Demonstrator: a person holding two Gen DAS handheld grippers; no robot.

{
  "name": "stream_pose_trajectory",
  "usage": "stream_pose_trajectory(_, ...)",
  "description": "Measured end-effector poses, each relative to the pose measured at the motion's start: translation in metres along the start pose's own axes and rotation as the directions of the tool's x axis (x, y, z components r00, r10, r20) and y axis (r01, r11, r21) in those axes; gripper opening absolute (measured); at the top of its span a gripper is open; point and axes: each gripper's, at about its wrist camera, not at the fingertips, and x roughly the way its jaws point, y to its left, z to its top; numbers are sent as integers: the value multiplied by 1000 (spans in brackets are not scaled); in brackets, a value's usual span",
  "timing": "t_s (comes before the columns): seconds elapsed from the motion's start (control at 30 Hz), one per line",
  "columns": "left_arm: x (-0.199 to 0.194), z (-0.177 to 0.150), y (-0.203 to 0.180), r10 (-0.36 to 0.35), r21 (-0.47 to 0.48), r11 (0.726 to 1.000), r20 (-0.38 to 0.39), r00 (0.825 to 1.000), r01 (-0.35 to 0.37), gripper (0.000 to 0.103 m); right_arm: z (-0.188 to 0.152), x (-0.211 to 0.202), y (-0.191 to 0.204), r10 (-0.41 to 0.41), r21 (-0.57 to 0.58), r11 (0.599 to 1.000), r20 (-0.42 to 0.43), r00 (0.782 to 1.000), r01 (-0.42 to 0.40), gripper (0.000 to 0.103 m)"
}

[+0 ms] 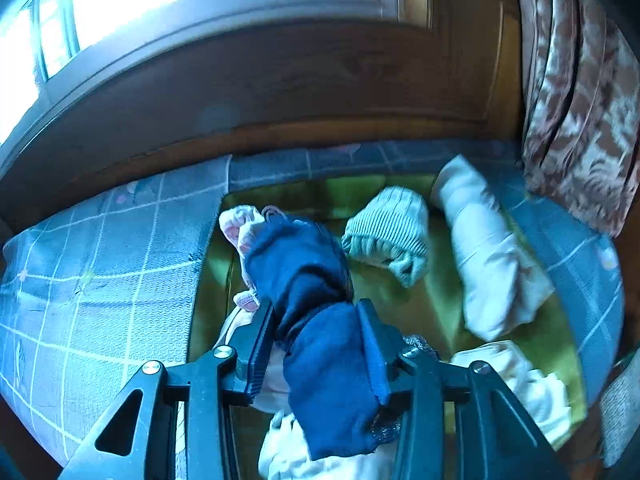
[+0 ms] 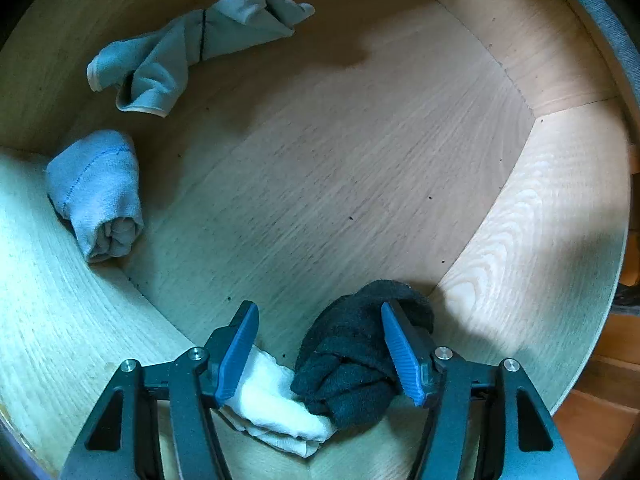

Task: Take underwear out of drawer
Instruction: 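Carry the navy lace garment up to the tin box with the left gripper, then lower the navy garment into the tin box and open the left gripper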

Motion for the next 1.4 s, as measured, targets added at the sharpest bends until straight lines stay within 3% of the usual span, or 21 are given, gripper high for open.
stream_pose_trajectory(0.13,2,-4,-5,18,29,999,21,1000,-19,51,2,7,3,6,-3,1000,-12,1000,-6,64)
stream_pose_trajectory(0.33,-22,-13,14,-4,-35,999,86,996,7,54,5,11,-1,11,-4,1000,-19,1000,-11,64)
stream_pose_trajectory(0.47,-40,-22,22,2,-61,998,125,992,6,65,4,12,1,7,-2,1000,-20,1000,-7,63)
stream_pose_trajectory(0.87,-83,-62,41,-2,-112,994,171,985,21,65,9,14,-5,30,66,997,-29,999,-28,58)
stream_pose_trajectory(1.07,-99,-85,44,6,-102,995,184,983,13,65,13,14,-14,31,95,995,-27,999,-29,50)
stream_pose_trajectory(1.23,-111,-108,52,-7,-116,993,189,982,30,65,21,17,-34,66,168,984,-10,998,-63,29)
stream_pose_trajectory(1.4,-123,-130,55,-19,-109,993,191,981,41,65,27,20,-40,86,187,979,-16,996,-81,27)
